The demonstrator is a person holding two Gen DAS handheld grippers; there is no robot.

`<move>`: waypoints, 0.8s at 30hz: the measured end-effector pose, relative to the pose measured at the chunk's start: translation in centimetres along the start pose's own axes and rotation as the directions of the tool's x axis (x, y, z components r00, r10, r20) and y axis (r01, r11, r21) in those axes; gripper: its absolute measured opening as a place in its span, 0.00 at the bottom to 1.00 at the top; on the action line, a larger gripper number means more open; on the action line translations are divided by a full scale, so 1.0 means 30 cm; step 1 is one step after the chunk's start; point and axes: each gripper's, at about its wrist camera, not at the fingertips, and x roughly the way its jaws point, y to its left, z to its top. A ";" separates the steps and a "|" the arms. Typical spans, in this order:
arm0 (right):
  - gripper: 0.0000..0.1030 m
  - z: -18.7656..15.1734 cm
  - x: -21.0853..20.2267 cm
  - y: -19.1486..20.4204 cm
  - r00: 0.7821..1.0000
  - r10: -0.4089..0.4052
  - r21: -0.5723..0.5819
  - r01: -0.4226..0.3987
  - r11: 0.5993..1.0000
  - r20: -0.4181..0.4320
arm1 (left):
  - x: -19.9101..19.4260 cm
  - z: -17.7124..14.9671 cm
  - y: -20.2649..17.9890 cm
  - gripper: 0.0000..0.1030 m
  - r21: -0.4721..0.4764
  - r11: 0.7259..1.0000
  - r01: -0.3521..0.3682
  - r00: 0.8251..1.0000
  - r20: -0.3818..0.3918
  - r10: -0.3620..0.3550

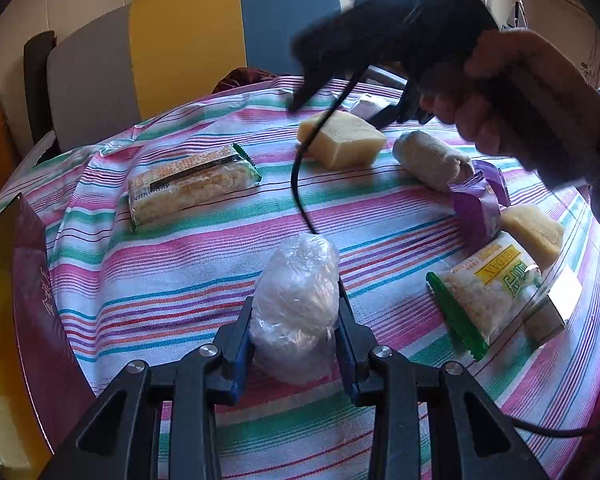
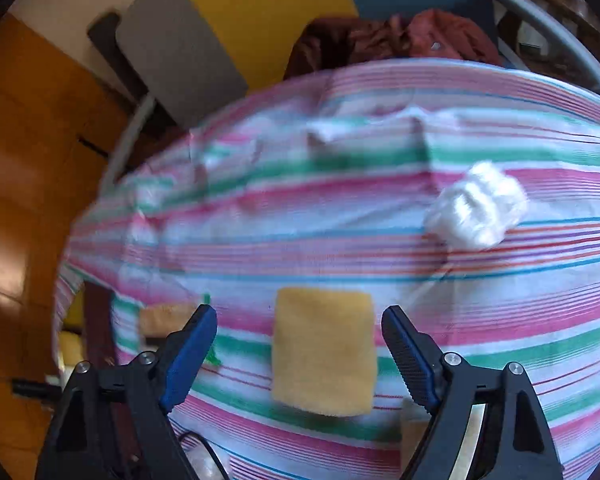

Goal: Organize objects
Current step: 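Grasp the second yellow sponge with the right gripper and lift it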

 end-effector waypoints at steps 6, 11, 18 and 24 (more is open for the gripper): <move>0.47 -0.081 -0.056 0.063 0.985 -0.162 -0.109 0.168 0.980 0.056 | -0.010 -0.006 -0.008 0.34 -0.001 1.000 0.000 1.000 0.002 0.000; 0.47 -0.180 -0.269 0.060 0.977 -0.145 -0.094 0.161 0.982 0.158 | -0.021 -0.002 0.001 0.33 -0.017 1.000 0.010 1.000 -0.003 -0.010; 0.47 -0.404 -0.422 0.026 0.963 -0.152 -0.060 0.170 0.984 0.222 | -0.122 -0.024 -0.025 0.33 0.004 1.000 0.020 1.000 0.023 -0.020; 0.47 -0.537 -0.364 0.029 0.971 -0.079 -0.038 0.090 0.995 0.225 | -0.268 -0.046 -0.038 0.33 0.002 1.000 0.023 0.997 0.070 -0.023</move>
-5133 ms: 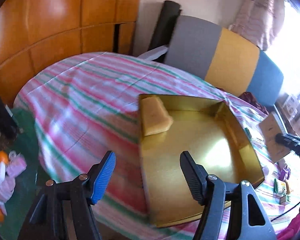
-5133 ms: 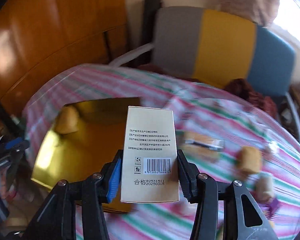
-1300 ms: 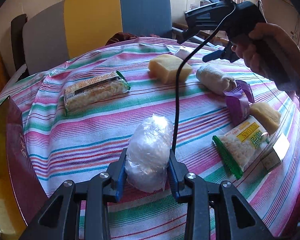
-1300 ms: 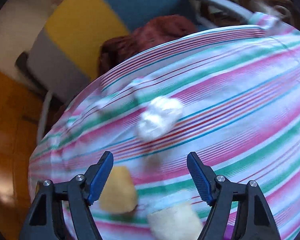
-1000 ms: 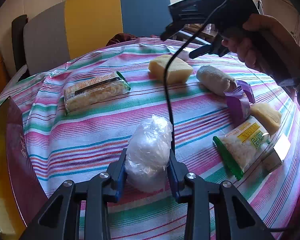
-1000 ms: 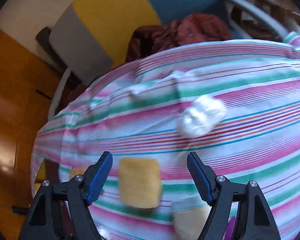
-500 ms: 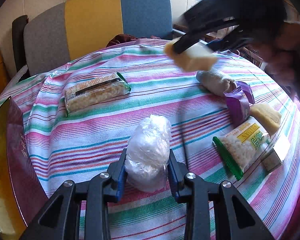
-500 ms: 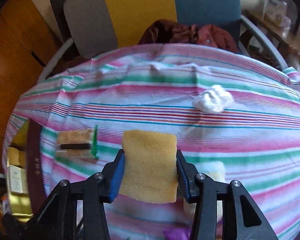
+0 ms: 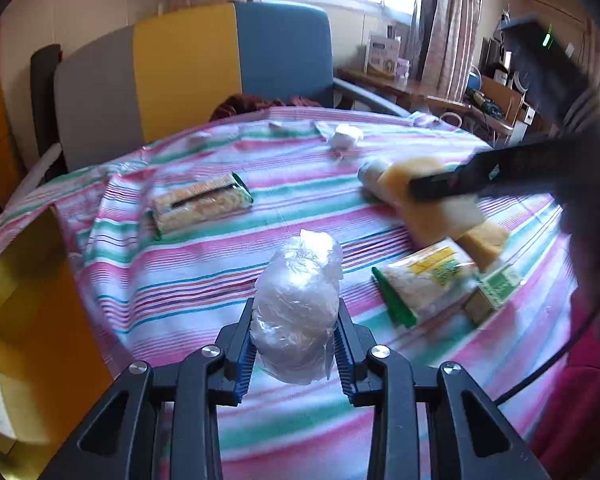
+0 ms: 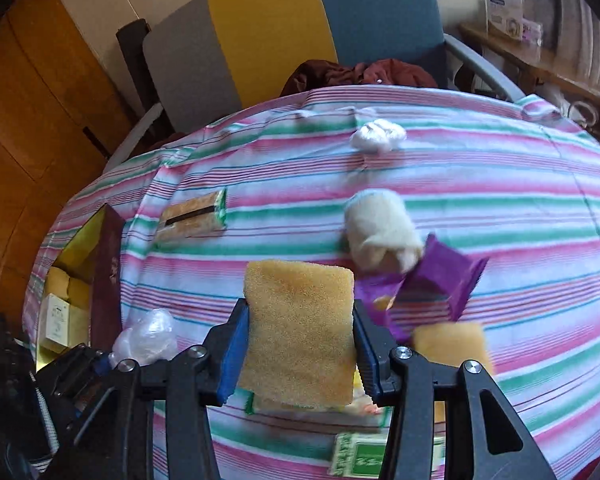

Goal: Organize objects
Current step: 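Grasp the second yellow sponge with the right gripper and lift it, then lower the plastic bundle into the gold tray and open the left gripper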

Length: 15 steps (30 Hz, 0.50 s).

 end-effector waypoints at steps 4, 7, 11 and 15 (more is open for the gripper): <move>0.48 -0.044 0.013 0.081 1.000 -0.006 -0.089 0.009 0.996 0.028 | -0.103 -0.004 0.018 0.33 -0.013 1.000 -0.024 0.999 0.032 0.024; 0.48 -0.071 0.039 0.146 1.000 -0.007 -0.175 0.008 0.985 0.010 | -0.171 -0.009 0.049 0.33 -0.043 0.998 -0.053 0.997 0.053 0.056; 0.48 -0.116 0.074 0.217 1.000 -0.006 -0.280 -0.003 0.960 -0.029 | -0.231 -0.032 0.095 0.33 -0.081 0.993 -0.090 0.994 0.054 0.094; 0.48 -0.150 0.109 0.260 0.997 -0.003 -0.351 -0.025 0.936 -0.079 | -0.264 -0.058 0.154 0.33 -0.121 0.984 -0.134 0.989 0.044 0.141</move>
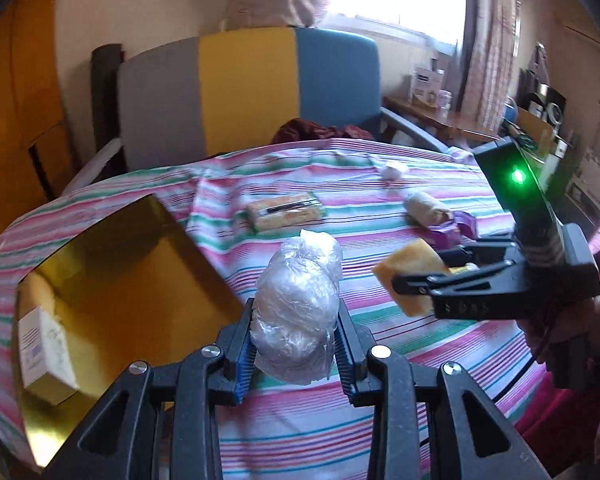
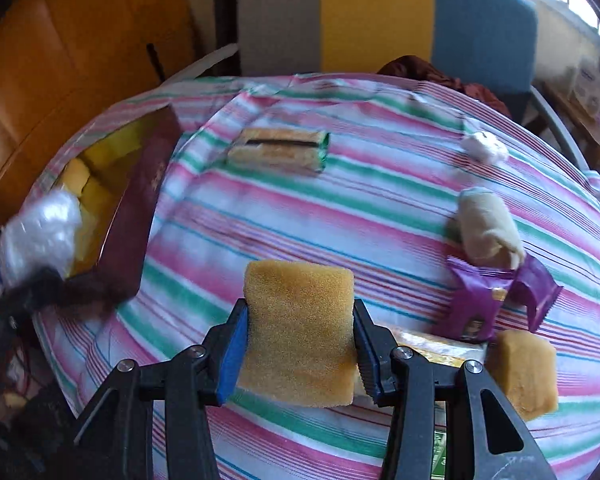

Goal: Organize objects
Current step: 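Lower the plastic bundle into the gold tray and open the left gripper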

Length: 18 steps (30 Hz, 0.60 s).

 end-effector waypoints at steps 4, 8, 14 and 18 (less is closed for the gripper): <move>0.48 -0.012 0.034 0.010 0.999 -0.003 -0.023 0.002 1.000 -0.044 | -0.027 -0.017 0.078 0.33 -0.050 0.998 -0.049 0.999 0.004 0.049; 0.48 -0.023 0.070 0.021 0.996 -0.021 -0.046 0.017 0.999 -0.087 | -0.051 -0.024 0.136 0.33 -0.087 0.994 -0.073 0.997 0.012 0.074; 0.48 -0.022 0.082 0.009 0.995 -0.019 -0.027 0.016 0.999 -0.099 | -0.069 -0.050 0.208 0.33 -0.135 0.986 -0.097 0.995 0.006 0.099; 0.48 -0.017 0.086 0.001 0.994 -0.017 -0.009 0.017 1.000 -0.106 | -0.065 -0.069 0.244 0.33 -0.155 0.981 -0.112 0.994 -0.008 0.112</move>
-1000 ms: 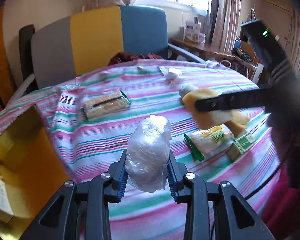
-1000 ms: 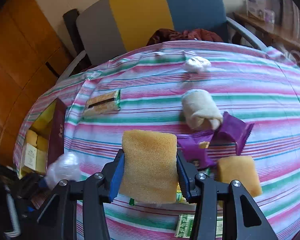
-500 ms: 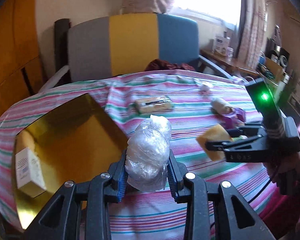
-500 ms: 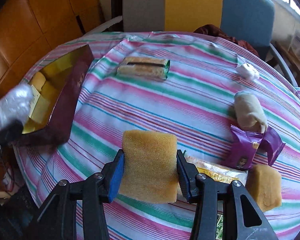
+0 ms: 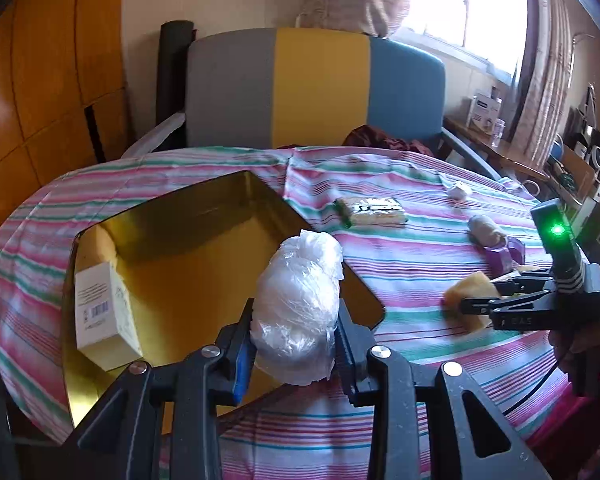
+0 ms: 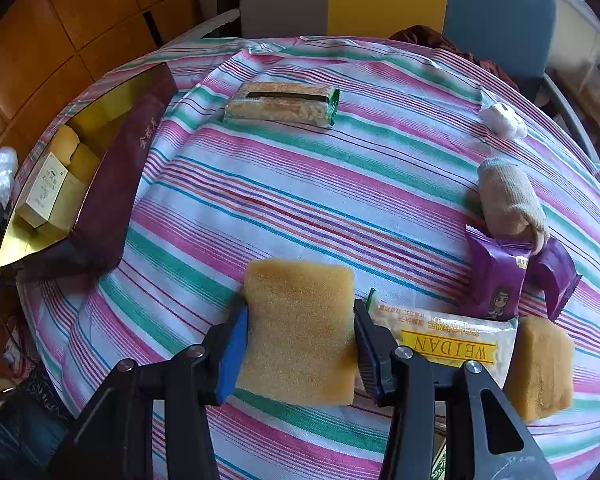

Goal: Organize objects
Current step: 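Lower the plastic bundle into the gold tray and open the left gripper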

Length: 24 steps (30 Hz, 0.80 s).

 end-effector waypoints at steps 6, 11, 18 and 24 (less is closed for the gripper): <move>0.48 0.003 0.000 0.003 1.000 -0.008 -0.003 0.008 1.000 -0.001 | 0.004 -0.014 0.033 0.33 -0.017 1.000 -0.012 1.000 -0.012 0.012; 0.48 0.003 -0.001 0.005 1.000 -0.010 -0.005 0.010 1.000 -0.002 | 0.010 -0.020 0.041 0.33 -0.022 1.000 -0.019 1.000 -0.019 0.018; 0.48 0.002 -0.001 0.013 1.000 -0.016 -0.013 0.016 1.000 0.000 | 0.016 -0.022 0.072 0.33 -0.030 0.999 -0.035 0.999 -0.023 0.035; 0.48 0.000 0.000 0.016 1.000 -0.020 -0.019 0.020 1.000 0.002 | -0.003 -0.020 0.205 0.33 -0.100 0.991 -0.091 0.996 -0.013 0.091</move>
